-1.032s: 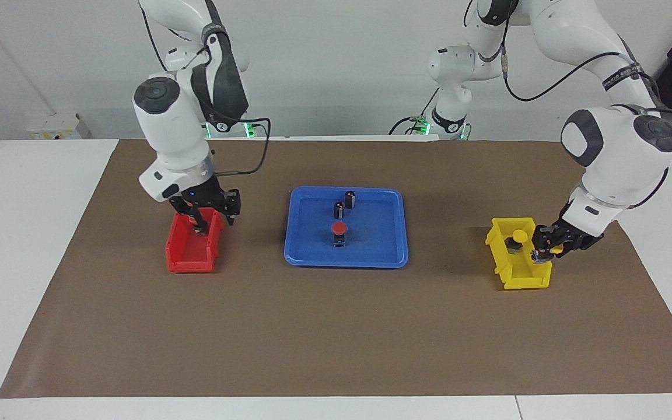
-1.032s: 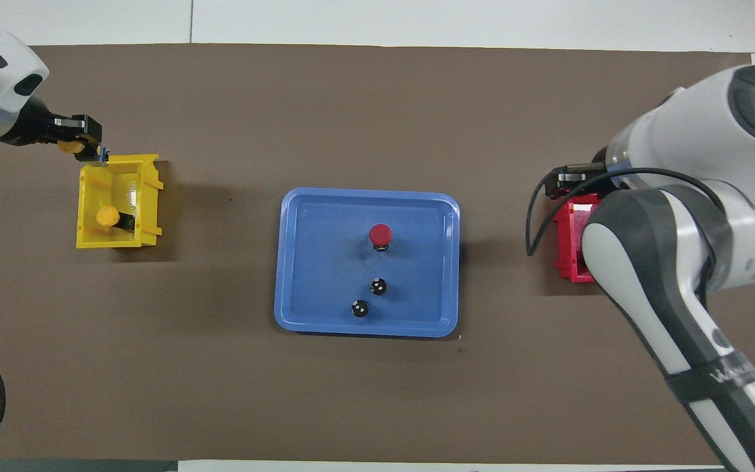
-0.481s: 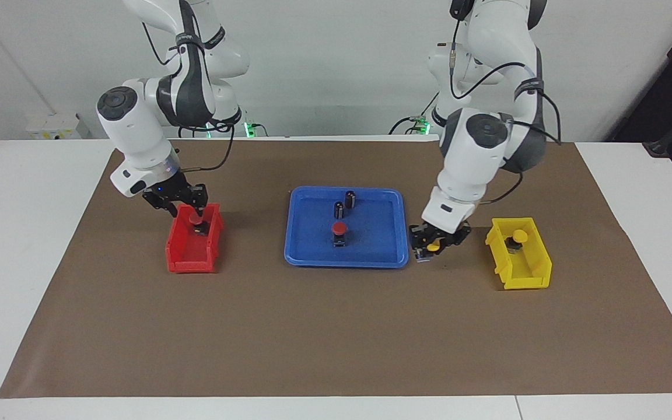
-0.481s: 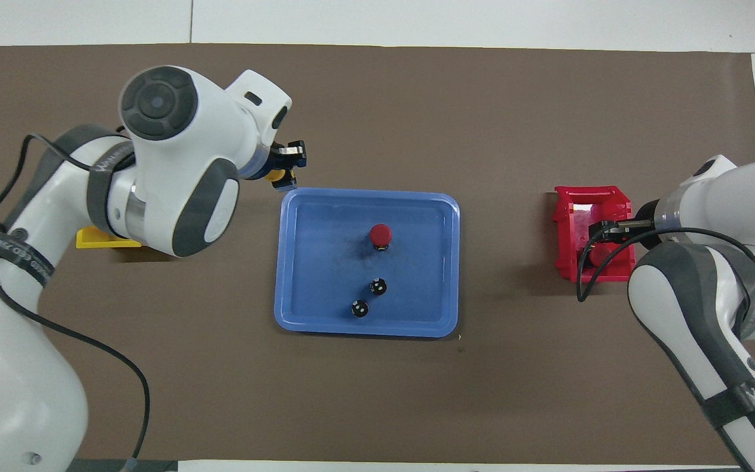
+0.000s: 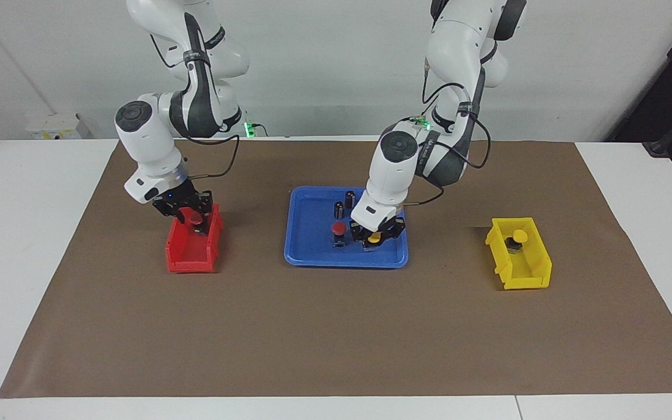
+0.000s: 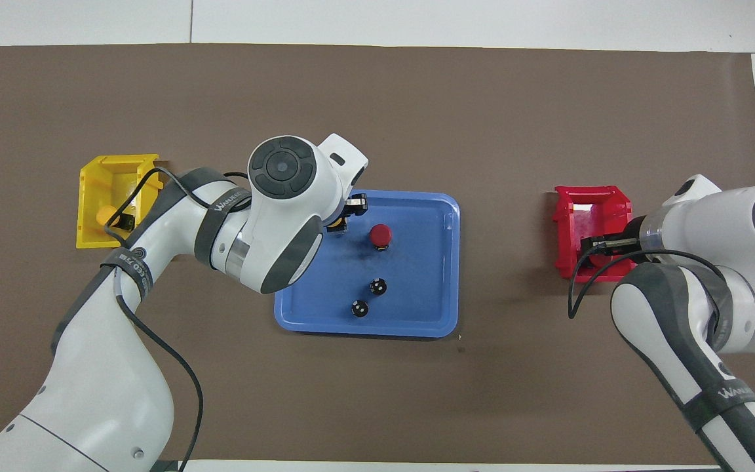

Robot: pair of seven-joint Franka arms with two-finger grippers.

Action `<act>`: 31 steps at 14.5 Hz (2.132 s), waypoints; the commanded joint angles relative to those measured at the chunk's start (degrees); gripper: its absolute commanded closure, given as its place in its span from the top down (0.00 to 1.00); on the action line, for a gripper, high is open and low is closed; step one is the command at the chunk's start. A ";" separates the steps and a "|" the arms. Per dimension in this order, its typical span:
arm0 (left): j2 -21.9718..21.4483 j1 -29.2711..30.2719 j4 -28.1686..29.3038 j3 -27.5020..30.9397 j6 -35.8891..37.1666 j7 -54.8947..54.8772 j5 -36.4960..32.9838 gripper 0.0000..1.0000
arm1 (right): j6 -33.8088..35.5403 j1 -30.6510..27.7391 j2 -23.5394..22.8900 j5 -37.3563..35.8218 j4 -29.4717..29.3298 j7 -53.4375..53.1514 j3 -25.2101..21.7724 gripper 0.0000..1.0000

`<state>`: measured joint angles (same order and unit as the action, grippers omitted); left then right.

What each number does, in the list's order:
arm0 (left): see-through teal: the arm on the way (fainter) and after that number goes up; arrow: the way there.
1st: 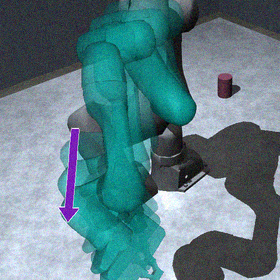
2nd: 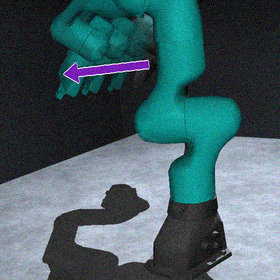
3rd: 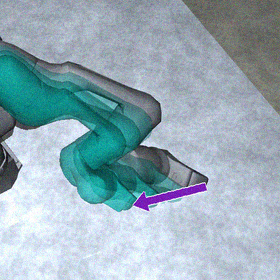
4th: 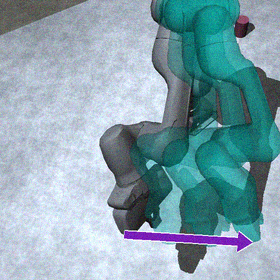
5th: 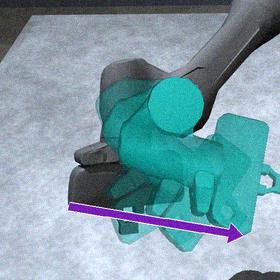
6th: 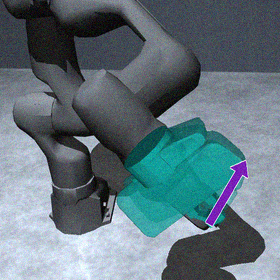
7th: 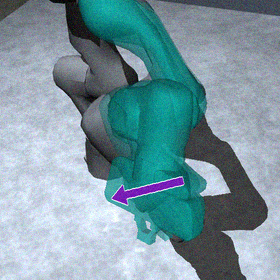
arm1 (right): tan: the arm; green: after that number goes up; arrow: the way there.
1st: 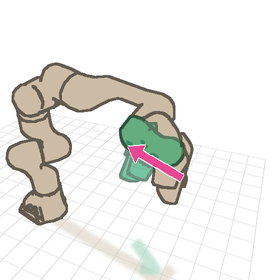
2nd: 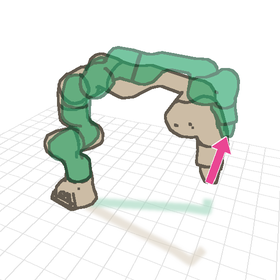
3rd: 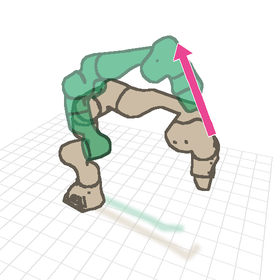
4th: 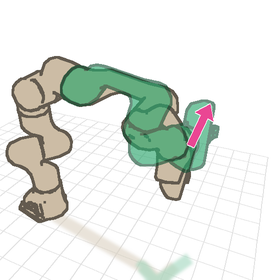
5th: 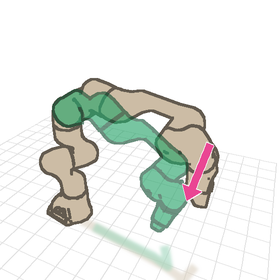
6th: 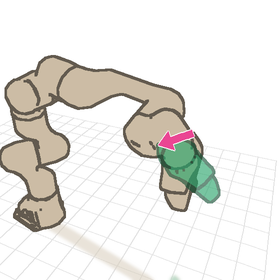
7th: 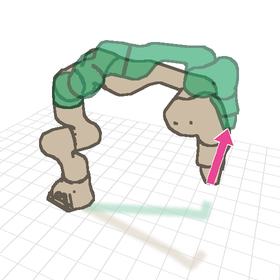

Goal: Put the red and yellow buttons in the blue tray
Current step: 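Carry the yellow button into the blue tray and open the left gripper, then return the left gripper to the holder while the right gripper grasps red button, then place the red button in the tray while the left gripper grasps yellow button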

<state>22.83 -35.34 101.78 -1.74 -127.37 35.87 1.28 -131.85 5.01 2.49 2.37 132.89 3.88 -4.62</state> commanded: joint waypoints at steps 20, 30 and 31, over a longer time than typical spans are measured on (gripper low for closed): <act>-12.45 30.13 1.14 1.83 16.02 -31.63 -3.30 0.90 | 25.59 8.58 -10.22 0.71 -31.35 -10.26 0.84 0.30; -18.61 34.55 17.93 1.83 1.87 -39.21 -3.21 0.66 | 7.50 25.66 -16.21 0.89 -26.82 -34.03 0.84 0.30; -18.61 34.55 18.63 1.83 1.34 -39.21 -3.21 0.66 | 6.35 25.75 -16.21 0.89 -25.67 -34.03 0.84 0.30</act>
<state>6.48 -1.67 116.80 0.57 -123.57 -2.45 -0.88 -122.57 31.11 -14.35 2.48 104.08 -30.05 -3.48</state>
